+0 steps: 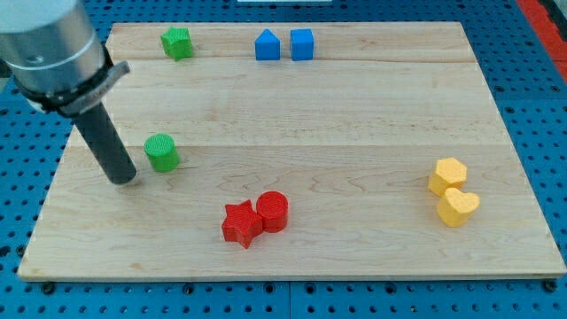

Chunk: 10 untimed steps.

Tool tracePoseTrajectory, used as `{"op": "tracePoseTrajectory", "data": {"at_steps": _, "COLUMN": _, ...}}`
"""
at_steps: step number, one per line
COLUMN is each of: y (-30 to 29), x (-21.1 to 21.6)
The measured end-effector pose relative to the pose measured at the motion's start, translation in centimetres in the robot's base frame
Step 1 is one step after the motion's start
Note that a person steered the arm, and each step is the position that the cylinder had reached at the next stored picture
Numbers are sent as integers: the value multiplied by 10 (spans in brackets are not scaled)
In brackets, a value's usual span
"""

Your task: Move the green circle to the center of the board

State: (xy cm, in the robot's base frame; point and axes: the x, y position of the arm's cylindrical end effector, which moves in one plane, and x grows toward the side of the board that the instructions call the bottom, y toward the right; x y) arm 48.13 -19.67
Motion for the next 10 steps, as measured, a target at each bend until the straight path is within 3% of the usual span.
{"op": "tracePoseTrajectory", "data": {"at_steps": 2, "y": 126, "x": -15}}
{"op": "tracePoseTrajectory", "data": {"at_steps": 4, "y": 28, "x": -35}}
{"op": "tracePoseTrajectory", "data": {"at_steps": 6, "y": 129, "x": -46}}
{"op": "tracePoseTrajectory", "data": {"at_steps": 7, "y": 140, "x": -47}}
{"op": "tracePoseTrajectory", "data": {"at_steps": 9, "y": 129, "x": -53}}
{"op": "tracePoseTrajectory", "data": {"at_steps": 10, "y": 76, "x": -69}}
